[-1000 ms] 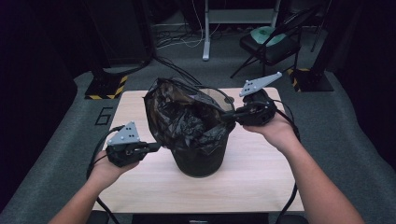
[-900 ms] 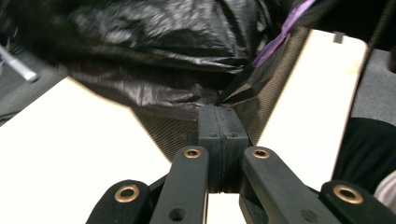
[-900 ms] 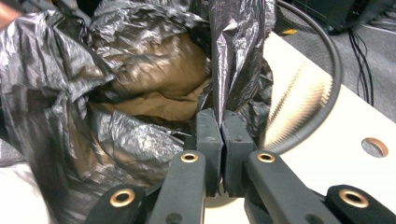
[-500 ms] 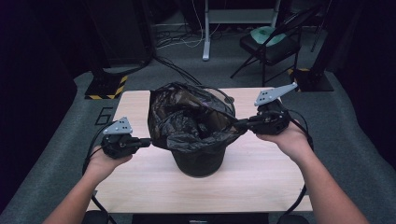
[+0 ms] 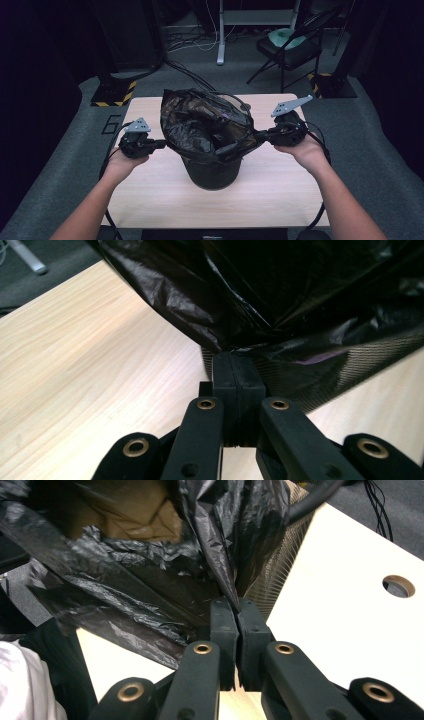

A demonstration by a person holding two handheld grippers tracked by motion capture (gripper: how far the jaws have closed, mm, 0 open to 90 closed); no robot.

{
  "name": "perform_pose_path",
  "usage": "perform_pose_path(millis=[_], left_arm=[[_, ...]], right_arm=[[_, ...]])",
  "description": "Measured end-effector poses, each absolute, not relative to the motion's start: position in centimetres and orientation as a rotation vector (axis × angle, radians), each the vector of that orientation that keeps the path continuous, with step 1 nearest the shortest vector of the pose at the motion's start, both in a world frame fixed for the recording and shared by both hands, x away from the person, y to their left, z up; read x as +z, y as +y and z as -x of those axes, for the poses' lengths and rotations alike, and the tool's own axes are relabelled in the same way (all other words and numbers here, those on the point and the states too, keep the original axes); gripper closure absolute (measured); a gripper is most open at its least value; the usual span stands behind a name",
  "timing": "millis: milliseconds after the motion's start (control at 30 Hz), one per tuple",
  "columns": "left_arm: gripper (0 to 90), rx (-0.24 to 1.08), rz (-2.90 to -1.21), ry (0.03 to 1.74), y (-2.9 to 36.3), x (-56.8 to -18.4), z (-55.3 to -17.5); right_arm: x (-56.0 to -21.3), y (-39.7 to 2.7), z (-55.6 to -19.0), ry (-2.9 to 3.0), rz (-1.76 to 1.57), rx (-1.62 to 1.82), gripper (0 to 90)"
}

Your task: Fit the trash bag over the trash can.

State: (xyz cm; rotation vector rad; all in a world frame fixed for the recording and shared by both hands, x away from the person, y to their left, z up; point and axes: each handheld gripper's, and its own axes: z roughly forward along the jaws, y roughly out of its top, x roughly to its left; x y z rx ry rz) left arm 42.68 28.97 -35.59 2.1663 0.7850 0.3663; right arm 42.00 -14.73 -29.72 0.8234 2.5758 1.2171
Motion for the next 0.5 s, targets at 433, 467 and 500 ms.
perform_pose_path(millis=[433,467,500], left_arm=[[70.9,0.329,-2.153,0.846,30.0,-33.9,-42.5],[68.4,0.329,-2.148,0.849,30.4,-33.3,-42.3],[65.1,0.331,-2.142,0.85,30.7,-32.5,-42.0]], right_arm=[[-30.1,-16.0,-41.8,2.536,-0.878,1.252,69.9],[-29.7,-16.2,-41.6,2.518,-0.882,1.268,67.6],[-29.4,-16.2,-41.5,2.508,-0.877,1.278,66.8]])
